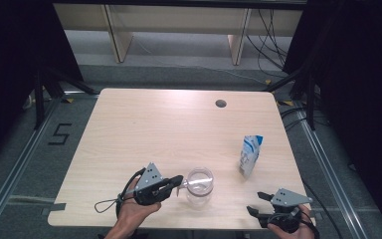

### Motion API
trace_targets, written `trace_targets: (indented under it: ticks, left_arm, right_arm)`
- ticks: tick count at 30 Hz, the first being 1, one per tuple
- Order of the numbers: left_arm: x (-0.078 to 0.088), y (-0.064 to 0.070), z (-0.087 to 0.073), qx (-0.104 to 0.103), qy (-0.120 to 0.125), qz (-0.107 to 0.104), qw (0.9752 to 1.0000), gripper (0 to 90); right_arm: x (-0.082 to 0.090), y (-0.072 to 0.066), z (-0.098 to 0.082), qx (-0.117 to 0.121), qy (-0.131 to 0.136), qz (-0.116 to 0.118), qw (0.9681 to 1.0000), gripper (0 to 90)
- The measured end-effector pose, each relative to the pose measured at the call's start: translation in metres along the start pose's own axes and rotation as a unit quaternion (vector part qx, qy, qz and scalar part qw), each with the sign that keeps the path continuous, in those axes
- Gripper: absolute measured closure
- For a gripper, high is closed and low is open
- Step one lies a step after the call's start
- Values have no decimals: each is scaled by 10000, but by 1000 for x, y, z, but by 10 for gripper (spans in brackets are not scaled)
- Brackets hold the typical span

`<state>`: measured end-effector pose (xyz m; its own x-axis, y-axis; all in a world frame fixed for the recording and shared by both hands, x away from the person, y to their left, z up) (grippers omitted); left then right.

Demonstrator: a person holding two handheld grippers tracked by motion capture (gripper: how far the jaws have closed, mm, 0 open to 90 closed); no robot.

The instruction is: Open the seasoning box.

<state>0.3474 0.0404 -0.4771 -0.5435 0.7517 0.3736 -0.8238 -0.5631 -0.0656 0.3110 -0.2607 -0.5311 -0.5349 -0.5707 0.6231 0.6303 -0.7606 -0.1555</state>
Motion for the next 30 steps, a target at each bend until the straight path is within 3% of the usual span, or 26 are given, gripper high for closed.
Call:
trace_targets:
  ticks: [3, 5, 6, 7, 10, 11, 14, 16, 17, 20, 24, 28, 30]
  left_arm:
    - [0, 0, -1, -37, -16, 8, 10000, 891]
    - [0, 0, -1, -42, -16, 7, 10000, 891]
    - [0, 0, -1, -42, -19, 23, 10000, 892]
    - [0, 0, -1, -44, -10, 14, 10000, 891]
    - [-1, 0, -3, -12, 6, -1, 10000, 891]
    - [0, 0, -4, -33, -33, 35, 10000, 890]
    - [0, -1, -5, -44, -69, 34, 10000, 888]
    - [-2, 0, -6, 26, -34, 20, 10000, 885]
    - [-2, 0, -6, 26, -34, 20, 10000, 883]
    - [-1, -1, -6, -27, -66, 38, 10000, 876]
    - [-1, -1, -6, -32, -65, 39, 10000, 873]
    - [-1, -1, -6, -34, -61, 35, 10000, 872]
    - [-1, -1, -6, -35, -60, 30, 10000, 872]
  right_arm:
    - [-1, -2, 1, 54, 51, -19, 10000, 466]
    - [-2, -5, 4, -7, 100, 166, 9998, 495]
    - [-2, -4, 7, 87, 193, 185, 9996, 515]
    - [-2, -6, 8, -14, 246, 102, 9996, 532]
    - [-5, -6, 13, 109, 386, 192, 9990, 576]
    - [-8, -8, 15, -15, 339, 129, 9993, 598]
    - [-11, -10, 23, 227, 472, 157, 9985, 649]
    - [-11, -18, 27, 101, 457, 161, 9988, 676]
    - [-12, -18, 33, 307, 639, 157, 9974, 685]
    - [-15, -24, 41, 382, 773, 236, 9960, 701]
    - [-21, -46, 61, 607, 1004, 521, 9917, 787]
    - [-27, -58, 72, 870, 986, 622, 9894, 830]
    - [-28, -60, 74, 875, 975, 670, 9891, 830]
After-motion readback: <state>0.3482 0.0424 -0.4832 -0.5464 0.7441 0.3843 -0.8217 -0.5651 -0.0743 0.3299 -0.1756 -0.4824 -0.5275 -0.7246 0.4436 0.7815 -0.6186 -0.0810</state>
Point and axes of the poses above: each handheld gripper's, and its own axes: x roughly backward along the jaws, z roughly out of its top, y roughly to its right, the point moved 7 cm from there along -x, roughly forward along the jaws, and after that the axes turned 11 degrees about -x, right-handed, at the moved point
